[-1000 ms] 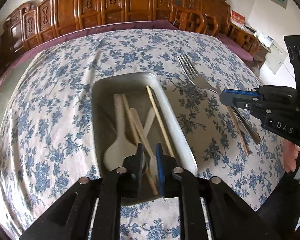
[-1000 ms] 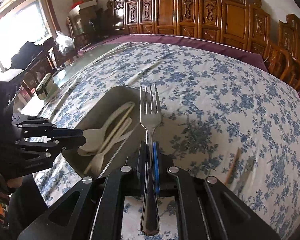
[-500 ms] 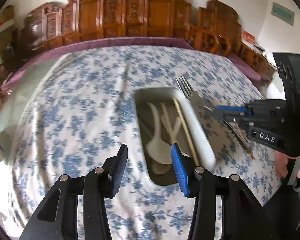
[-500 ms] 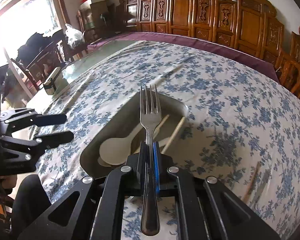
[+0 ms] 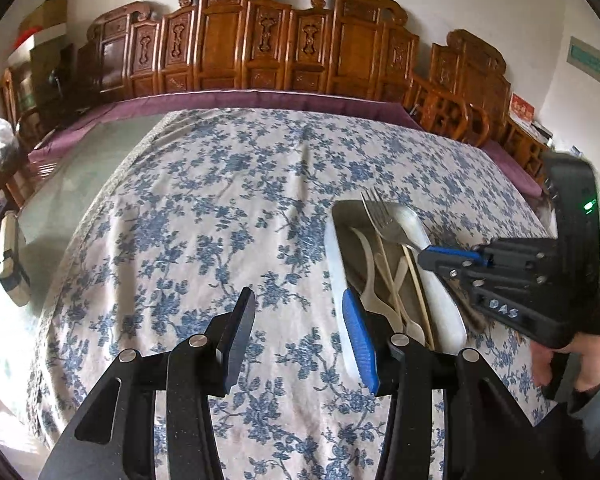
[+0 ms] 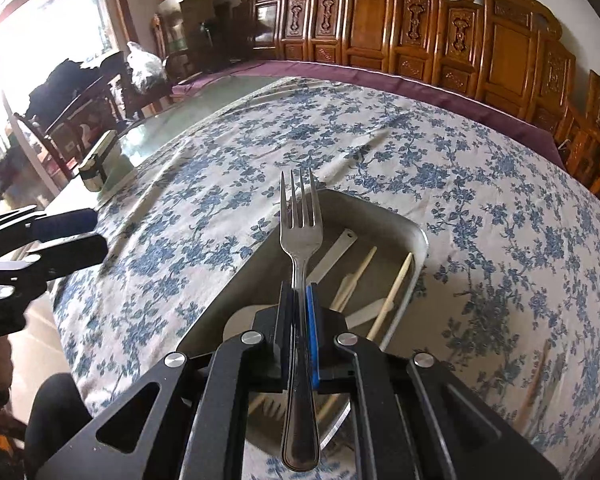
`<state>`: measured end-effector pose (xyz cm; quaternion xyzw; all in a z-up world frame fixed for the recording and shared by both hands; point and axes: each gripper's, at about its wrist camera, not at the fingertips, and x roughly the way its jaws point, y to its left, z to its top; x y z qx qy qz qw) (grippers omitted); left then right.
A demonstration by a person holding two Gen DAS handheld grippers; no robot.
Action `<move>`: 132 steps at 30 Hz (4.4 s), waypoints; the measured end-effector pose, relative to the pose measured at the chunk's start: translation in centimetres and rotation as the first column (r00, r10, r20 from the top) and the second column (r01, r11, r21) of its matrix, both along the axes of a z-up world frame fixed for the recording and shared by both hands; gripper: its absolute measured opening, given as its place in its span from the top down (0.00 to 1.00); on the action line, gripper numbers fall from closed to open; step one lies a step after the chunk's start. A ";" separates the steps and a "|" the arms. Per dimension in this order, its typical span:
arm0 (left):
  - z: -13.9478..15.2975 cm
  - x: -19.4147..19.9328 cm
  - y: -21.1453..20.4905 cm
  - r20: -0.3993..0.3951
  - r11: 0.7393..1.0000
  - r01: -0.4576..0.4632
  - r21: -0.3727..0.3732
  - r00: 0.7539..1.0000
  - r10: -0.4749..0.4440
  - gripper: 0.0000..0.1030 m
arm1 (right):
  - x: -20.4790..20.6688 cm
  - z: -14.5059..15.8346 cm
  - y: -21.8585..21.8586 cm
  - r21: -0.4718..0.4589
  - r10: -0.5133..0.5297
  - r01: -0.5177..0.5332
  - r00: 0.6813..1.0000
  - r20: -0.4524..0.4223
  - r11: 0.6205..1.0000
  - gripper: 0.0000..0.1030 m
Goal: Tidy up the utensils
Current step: 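Lower the ceramic spoon into the grey tray and open the left tool while the right tool lifts the fork, then lower the metal fork into the grey tray and open the right tool, then grasp the smiley-face metal spoon with the right tool while the left tool moves to the wooden chopstick, then grasp the wooden chopstick with the left tool and lift it while the right tool holds the spoon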
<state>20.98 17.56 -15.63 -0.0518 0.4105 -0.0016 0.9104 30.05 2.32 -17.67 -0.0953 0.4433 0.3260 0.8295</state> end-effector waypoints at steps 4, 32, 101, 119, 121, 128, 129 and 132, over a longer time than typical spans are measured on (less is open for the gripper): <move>0.4 -0.1 0.6 0.008 1.000 -0.018 -0.006 1.000 0.018 0.58 | 0.6 -1.1 0.5 0.033 -0.028 0.029 0.999 -0.035 0.999 0.92; 0.4 -0.7 -3.0 0.017 0.999 0.050 0.010 0.999 -0.050 0.58 | -3.1 1.0 -8.0 0.086 -0.094 0.090 0.995 0.042 0.992 0.91; -6.8 2.9 -27.1 -0.124 0.940 0.340 -0.042 0.931 -0.342 0.37 | 0.7 -8.3 -29.8 -0.213 -0.382 0.363 0.923 -0.051 0.907 0.93; -10.9 9.0 -33.2 -0.225 0.922 0.385 -0.037 0.896 -0.383 0.63 | 0.3 -8.3 -31.1 -0.169 -0.384 0.373 0.923 -0.036 0.912 0.93; -11.2 9.4 -33.7 -0.230 0.922 0.386 -0.022 0.896 -0.380 0.65 | 0.3 -8.3 -31.1 -0.168 -0.381 0.370 0.924 -0.034 0.914 0.93; -12.1 10.2 -34.5 -0.262 0.926 0.376 0.033 0.897 -0.355 0.74 | 0.3 -8.3 -31.1 -0.162 -0.386 0.375 0.922 -0.041 0.913 0.93; -12.1 10.3 -34.5 -0.264 0.926 0.375 0.039 0.898 -0.353 0.75 | 0.4 -8.3 -31.1 -0.162 -0.386 0.375 0.922 -0.041 0.913 0.93; -12.0 10.4 -34.4 -0.266 0.927 0.371 0.047 0.899 -0.347 0.81 | 0.4 -8.3 -31.2 -0.161 -0.386 0.375 0.921 -0.042 0.913 0.93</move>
